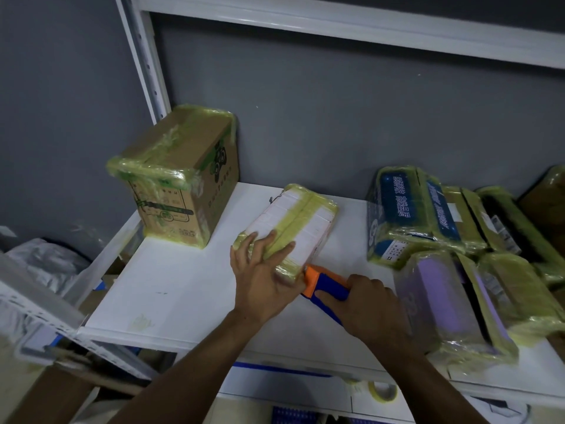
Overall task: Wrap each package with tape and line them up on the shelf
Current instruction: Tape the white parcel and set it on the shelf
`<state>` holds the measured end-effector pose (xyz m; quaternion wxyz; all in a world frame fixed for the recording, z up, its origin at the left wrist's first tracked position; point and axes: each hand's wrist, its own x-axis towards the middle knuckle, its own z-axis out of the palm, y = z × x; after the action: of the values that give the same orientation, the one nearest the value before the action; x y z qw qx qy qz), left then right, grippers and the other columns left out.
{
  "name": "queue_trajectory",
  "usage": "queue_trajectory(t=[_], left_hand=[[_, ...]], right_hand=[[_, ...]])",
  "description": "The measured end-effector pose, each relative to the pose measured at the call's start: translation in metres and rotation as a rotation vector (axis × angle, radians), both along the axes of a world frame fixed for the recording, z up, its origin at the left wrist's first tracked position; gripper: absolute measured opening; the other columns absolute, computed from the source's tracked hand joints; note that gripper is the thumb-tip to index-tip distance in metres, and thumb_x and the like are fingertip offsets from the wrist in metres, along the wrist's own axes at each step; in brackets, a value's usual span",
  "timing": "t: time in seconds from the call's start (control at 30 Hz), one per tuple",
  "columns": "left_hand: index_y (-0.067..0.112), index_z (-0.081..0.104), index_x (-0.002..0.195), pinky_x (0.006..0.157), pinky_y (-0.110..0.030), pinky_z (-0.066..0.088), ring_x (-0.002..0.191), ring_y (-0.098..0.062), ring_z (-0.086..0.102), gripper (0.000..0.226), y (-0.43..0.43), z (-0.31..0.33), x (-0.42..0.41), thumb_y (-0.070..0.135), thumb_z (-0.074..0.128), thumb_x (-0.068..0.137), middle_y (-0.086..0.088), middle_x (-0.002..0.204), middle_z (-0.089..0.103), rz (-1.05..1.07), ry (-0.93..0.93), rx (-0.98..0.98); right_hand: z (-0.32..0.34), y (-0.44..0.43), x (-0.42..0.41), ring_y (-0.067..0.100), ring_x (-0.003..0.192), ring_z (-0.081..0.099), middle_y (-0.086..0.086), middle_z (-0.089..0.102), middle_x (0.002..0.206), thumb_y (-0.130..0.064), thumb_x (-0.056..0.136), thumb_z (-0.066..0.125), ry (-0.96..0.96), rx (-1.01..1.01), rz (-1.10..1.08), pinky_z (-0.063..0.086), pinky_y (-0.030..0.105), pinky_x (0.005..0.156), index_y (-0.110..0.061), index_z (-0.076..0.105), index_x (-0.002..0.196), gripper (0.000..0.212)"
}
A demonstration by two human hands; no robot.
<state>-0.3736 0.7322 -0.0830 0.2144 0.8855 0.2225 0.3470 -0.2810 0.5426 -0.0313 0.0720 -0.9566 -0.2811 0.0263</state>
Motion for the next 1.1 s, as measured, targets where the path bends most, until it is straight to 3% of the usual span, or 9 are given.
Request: queue_trajectory(t=[0.2,0.3,0.4,0.53,0.7,0.8,0.93,1.03,1.1], left_hand=[[0.038,0.065,0.128,0.118,-0.070,0.013,0.147,-0.030,0.028,0.070,-0.007,0.007,-0.001,0.075,0.071,0.070,0.003,0.150,0.049,0.071,0.132,0.033],[0.039,0.062,0.132,0.118,-0.069,0.001,0.151,-0.028,0.023,0.066,-0.005,0.008,-0.003,0.074,0.067,0.076,0.005,0.155,0.044,0.092,0.155,0.000],[0.034,0.063,0.133,0.120,-0.068,0.008,0.150,-0.028,0.028,0.060,-0.004,0.004,-0.006,0.062,0.071,0.080,0.002,0.156,0.045,0.072,0.125,0.043],[0.028,0.064,0.137,0.121,-0.064,0.015,0.145,-0.028,0.041,0.060,0.011,0.014,0.000,0.058,0.068,0.085,-0.004,0.155,0.047,-0.001,0.171,0.144],[0.042,0.041,0.152,0.113,-0.060,-0.026,0.154,-0.002,-0.004,0.072,0.043,0.033,-0.001,0.061,0.066,0.087,0.014,0.168,0.014,-0.170,0.415,0.009],[0.041,0.032,0.156,0.103,-0.055,-0.038,0.149,0.003,-0.017,0.077,0.064,0.046,-0.005,0.022,0.067,0.089,0.017,0.169,0.009,-0.250,0.523,0.042],[0.040,0.028,0.157,0.116,-0.059,-0.025,0.156,-0.015,-0.013,0.089,0.075,0.066,-0.001,-0.006,0.054,0.085,0.017,0.169,0.009,-0.045,0.630,0.174],[0.041,0.037,0.153,0.124,-0.058,-0.004,0.157,-0.025,-0.005,0.071,0.061,0.067,0.001,0.009,0.052,0.091,0.012,0.169,0.015,0.028,0.501,0.124],[0.035,0.056,0.143,0.123,-0.057,0.016,0.154,-0.027,0.019,0.056,0.039,0.061,0.002,0.028,0.043,0.089,0.007,0.161,0.038,-0.089,0.264,0.018]], right_hand=[[0.001,0.000,-0.005,0.020,0.096,0.070,-0.001,0.069,0.110,-0.087,0.085,0.040,-0.053,-0.047,-0.015,0.054,0.034,0.081,-0.023,0.058,0.114,0.072],[-0.003,-0.007,0.004,0.015,0.080,0.066,-0.005,0.066,0.094,-0.086,0.087,0.040,-0.034,-0.001,-0.082,0.050,0.030,0.070,-0.023,0.060,0.106,0.069],[-0.005,-0.019,0.013,0.003,0.059,0.056,-0.013,0.056,0.069,-0.093,0.079,0.033,-0.005,0.107,-0.130,0.051,0.026,0.061,-0.026,0.059,0.090,0.073],[-0.004,-0.027,0.019,0.007,0.052,0.063,-0.005,0.062,0.058,-0.103,0.068,0.029,0.096,0.279,-0.192,0.055,0.028,0.056,-0.023,0.056,0.073,0.085],[0.014,-0.026,0.022,0.004,0.044,0.059,-0.006,0.064,0.053,-0.098,0.064,0.046,0.195,0.559,-0.179,0.039,0.024,0.049,-0.014,0.058,0.061,0.085],[0.028,-0.024,0.022,0.007,0.042,0.057,0.001,0.064,0.053,-0.093,0.068,0.051,0.234,0.643,-0.155,0.038,0.021,0.048,-0.010,0.059,0.062,0.084],[0.037,-0.025,0.022,0.018,0.050,0.064,0.007,0.068,0.058,-0.089,0.068,0.054,0.244,0.660,-0.131,0.048,0.031,0.057,-0.006,0.066,0.069,0.084],[0.039,-0.028,0.020,0.019,0.049,0.064,0.007,0.068,0.058,-0.089,0.069,0.053,0.266,0.652,-0.126,0.044,0.028,0.053,-0.003,0.065,0.070,0.086],[0.037,-0.030,0.020,0.021,0.051,0.065,0.007,0.068,0.058,-0.086,0.071,0.053,0.270,0.655,-0.124,0.044,0.026,0.052,-0.002,0.066,0.071,0.085]])
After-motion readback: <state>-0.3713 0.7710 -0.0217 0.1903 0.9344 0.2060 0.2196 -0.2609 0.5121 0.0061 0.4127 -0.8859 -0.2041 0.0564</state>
